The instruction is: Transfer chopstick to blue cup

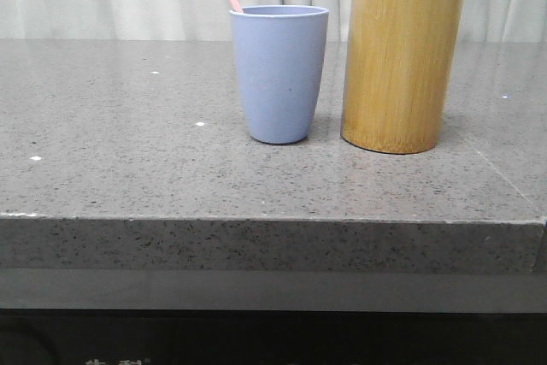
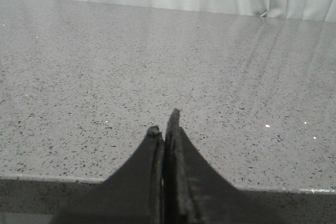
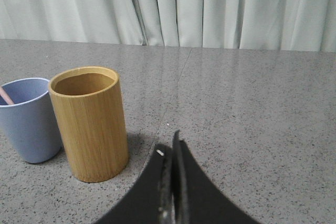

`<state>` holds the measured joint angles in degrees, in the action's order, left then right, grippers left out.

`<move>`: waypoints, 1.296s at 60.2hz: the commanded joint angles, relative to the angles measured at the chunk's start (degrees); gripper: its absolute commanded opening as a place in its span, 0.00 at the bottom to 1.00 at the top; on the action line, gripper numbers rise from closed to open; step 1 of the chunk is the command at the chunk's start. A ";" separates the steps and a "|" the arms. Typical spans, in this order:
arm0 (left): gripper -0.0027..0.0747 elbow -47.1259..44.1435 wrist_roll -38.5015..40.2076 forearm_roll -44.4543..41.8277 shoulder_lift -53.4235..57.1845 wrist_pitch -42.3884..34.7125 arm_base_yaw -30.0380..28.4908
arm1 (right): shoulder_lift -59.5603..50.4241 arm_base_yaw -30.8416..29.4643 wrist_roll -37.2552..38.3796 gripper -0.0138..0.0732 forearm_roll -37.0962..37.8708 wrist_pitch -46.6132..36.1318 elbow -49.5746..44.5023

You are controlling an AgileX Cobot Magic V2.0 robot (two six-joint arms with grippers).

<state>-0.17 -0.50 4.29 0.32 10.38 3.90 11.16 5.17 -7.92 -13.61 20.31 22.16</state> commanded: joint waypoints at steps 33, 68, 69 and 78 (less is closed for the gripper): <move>0.01 -0.40 0.50 0.65 1.46 -5.18 -0.13 | 0.41 -0.41 -0.41 0.07 0.62 -5.13 0.06; 0.01 -0.40 0.50 0.65 1.36 -5.18 -0.13 | -12.95 -0.41 -0.16 0.07 4.69 -15.30 -23.55; 0.01 -0.40 0.50 0.65 1.36 -5.18 -0.13 | -12.95 -0.41 -0.09 0.07 4.34 -14.72 -23.55; 0.01 -0.40 0.50 0.65 1.36 -5.18 -0.13 | -12.95 -0.41 -0.08 0.07 1.70 -13.65 -23.49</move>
<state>-0.17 -0.50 4.29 0.32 10.38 3.90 -0.60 5.17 -7.92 -10.44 11.31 -1.58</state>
